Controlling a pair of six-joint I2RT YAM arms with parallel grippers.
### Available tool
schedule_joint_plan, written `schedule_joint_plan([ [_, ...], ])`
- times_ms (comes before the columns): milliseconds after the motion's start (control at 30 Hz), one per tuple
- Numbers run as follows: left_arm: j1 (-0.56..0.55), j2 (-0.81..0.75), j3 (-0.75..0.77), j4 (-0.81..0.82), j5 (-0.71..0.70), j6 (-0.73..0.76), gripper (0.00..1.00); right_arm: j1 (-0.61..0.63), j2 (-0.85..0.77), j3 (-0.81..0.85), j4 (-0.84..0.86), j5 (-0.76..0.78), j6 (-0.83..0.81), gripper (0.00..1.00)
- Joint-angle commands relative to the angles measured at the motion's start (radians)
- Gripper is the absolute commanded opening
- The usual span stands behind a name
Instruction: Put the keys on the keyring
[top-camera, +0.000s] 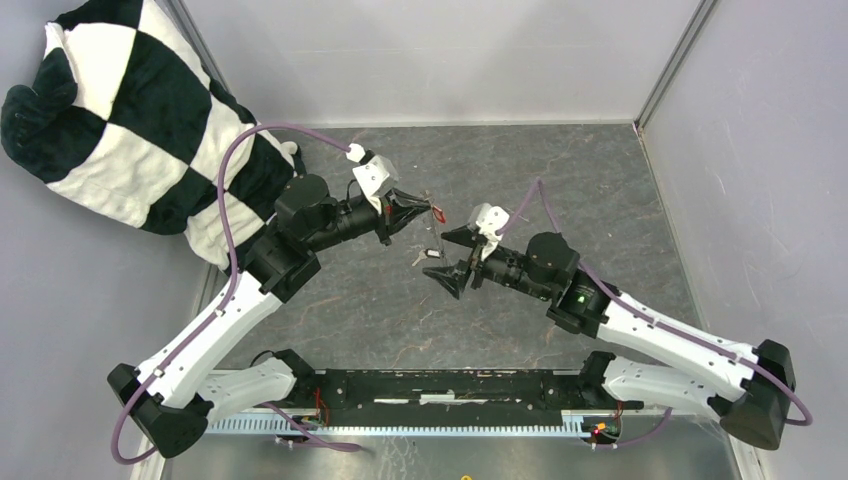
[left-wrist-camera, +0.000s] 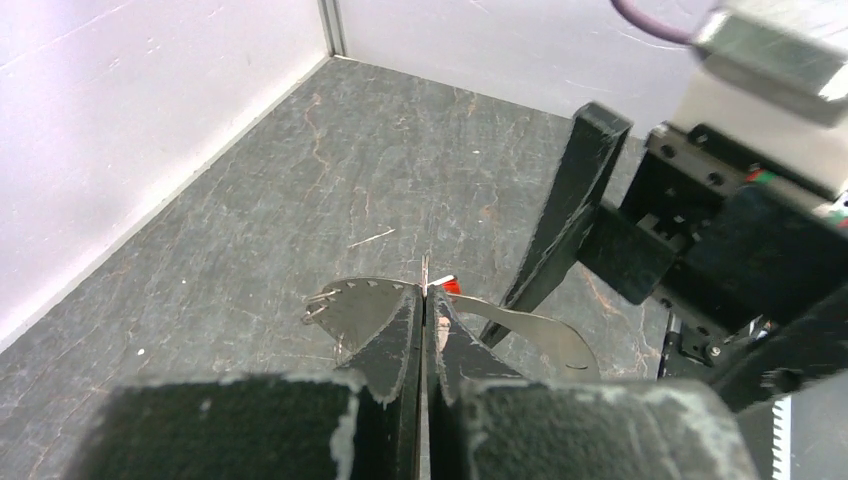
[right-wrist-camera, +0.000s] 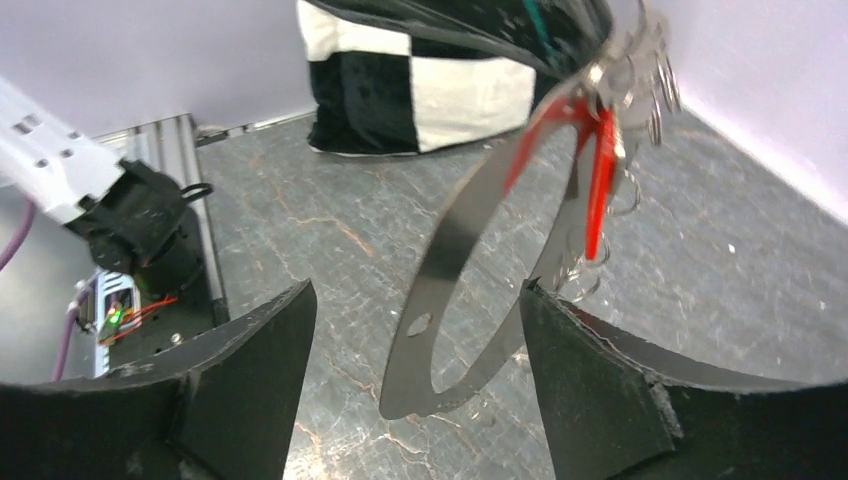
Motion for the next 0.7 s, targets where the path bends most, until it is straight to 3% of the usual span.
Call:
schedule_joint_plan([
  [0,-0.002,-0.004,0.025,0.063,-0.022,-0.018,0.02,0.008,0.054,0.049,0.059,0.208,-0.008,0.71],
  [200,-0.001,-0.011,0.031,0.064,0.001,-0.028,0.02,0.007,0.123,0.114,-0.028,0.295,0.016,0.24],
  [233,-0.001,-0.012,0.029,0.065,0.017,-0.031,0.03,0.006,0.128,0.123,-0.035,0.292,0.024,0.12],
  [267,-0.001,-0.013,0.028,0.066,0.038,-0.037,0.16,0.005,0.129,0.129,-0.042,0.283,0.039,0.02],
  [333,-0.002,-0.014,0.028,0.056,0.054,-0.033,0.52,-0.005,0.123,0.134,-0.041,0.236,0.082,0.00],
  [400,-0.001,-0.017,0.035,0.021,0.055,0.013,0.74,-0.037,0.117,0.144,-0.043,0.141,0.145,0.00],
  [533,-0.001,-0.045,0.048,-0.092,0.045,0.176,0.83,-0.151,0.120,0.160,-0.063,-0.097,0.312,0.00],
  [600,-0.001,-0.081,0.041,-0.137,0.076,0.287,0.98,-0.206,0.122,0.161,-0.081,-0.190,0.388,0.00],
  [667,-0.001,-0.123,0.023,-0.196,0.104,0.415,1.00,-0.242,0.123,0.162,-0.089,-0.277,0.434,0.00],
])
